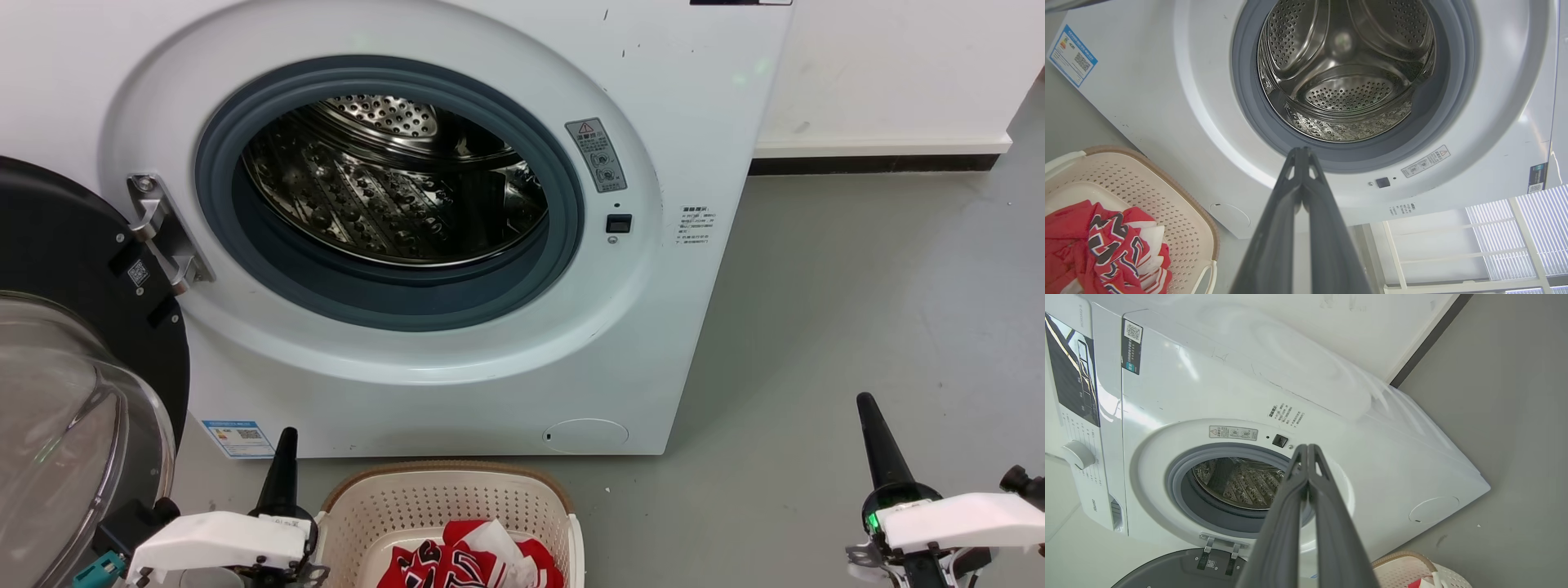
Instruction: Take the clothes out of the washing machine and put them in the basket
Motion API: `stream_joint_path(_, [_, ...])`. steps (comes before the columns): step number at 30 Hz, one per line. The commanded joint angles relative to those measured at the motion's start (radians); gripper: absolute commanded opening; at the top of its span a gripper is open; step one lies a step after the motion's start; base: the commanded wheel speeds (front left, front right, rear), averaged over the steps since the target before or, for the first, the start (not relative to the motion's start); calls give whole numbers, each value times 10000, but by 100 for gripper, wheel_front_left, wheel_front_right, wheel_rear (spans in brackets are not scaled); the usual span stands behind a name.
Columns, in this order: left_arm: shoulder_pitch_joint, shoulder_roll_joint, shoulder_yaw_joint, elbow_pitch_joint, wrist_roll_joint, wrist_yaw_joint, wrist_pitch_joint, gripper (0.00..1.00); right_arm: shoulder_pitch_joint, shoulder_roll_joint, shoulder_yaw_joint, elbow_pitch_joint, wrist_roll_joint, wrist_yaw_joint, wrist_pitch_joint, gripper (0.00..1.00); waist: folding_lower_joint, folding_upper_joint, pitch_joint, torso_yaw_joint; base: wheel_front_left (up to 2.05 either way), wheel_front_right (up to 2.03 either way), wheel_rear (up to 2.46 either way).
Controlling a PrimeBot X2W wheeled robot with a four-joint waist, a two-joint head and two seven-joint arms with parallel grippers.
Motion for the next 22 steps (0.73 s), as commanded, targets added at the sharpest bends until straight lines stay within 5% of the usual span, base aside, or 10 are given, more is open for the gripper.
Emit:
stream_joint_path(1, [-215,5,54,-30,-282,-90,61,0,-248,-56,-44,-13,290,0,66,0,0,-1,1,3,0,0,0])
stream_joint_path(22, [-550,5,226,170,-2346,-372,569,0,-543,-30,-234,288,2356,-1,600,0,0,-1,19,50,0,0,0])
